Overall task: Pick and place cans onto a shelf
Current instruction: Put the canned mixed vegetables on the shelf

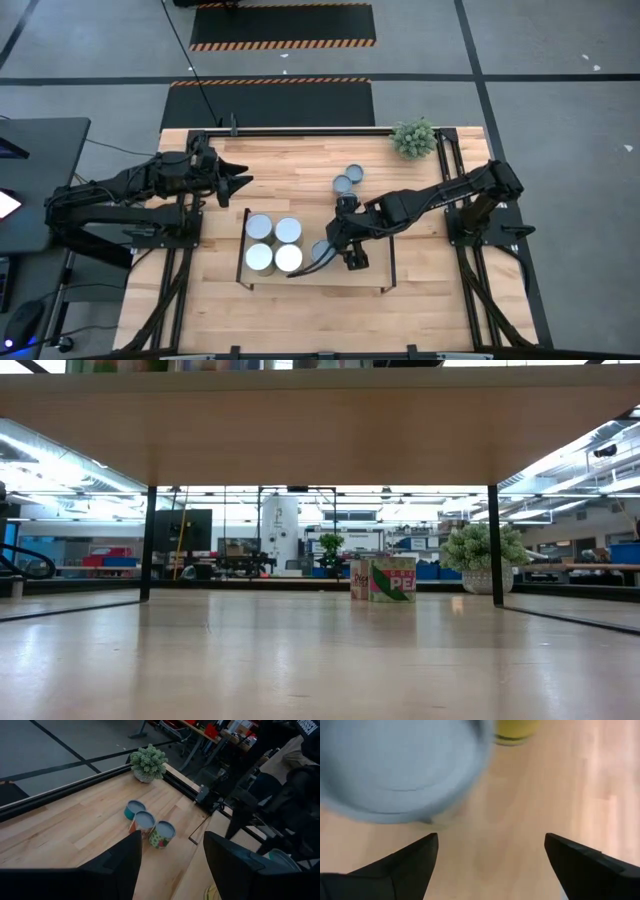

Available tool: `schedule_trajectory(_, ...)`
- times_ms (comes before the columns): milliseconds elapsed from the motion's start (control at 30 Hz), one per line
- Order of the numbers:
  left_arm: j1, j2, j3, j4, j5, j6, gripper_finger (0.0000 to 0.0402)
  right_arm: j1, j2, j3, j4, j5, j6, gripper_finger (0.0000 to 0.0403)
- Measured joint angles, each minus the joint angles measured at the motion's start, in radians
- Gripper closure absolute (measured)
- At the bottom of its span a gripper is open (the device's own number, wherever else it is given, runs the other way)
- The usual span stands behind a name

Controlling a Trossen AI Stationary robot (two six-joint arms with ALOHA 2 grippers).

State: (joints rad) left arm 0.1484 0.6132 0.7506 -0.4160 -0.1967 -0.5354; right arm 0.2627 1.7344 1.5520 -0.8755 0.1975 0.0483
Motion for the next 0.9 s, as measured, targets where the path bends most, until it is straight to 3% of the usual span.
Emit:
schedule_trajectory(167, 0.000, 0.000, 0.000, 0.000, 0.002, 0.000, 0.0182, -0.019, -0.002, 0.000, -0.035, 0.075, 0.029, 0.0031)
schedule_trajectory(333, 0.000, 0.000, 0.000, 0.000, 0.019, -0.001, 0.0182, -0.026, -0.023, -0.001, -0.023, 0.043, 0.080, 0.0031)
schedule_trajectory(533, 0.000, 0.000, 0.000, 0.000, 0.019, 0.005, 0.0182, -0.063, -0.027, -0.001, 0.074, -0.068, 0.022, 0.0031)
schedule_trajectory(900, 0.000, 0.000, 0.000, 0.000, 0.019, 0.007, 0.0182, -0.112, -0.027, -0.001, 0.142, -0.150, -0.085, 0.0031)
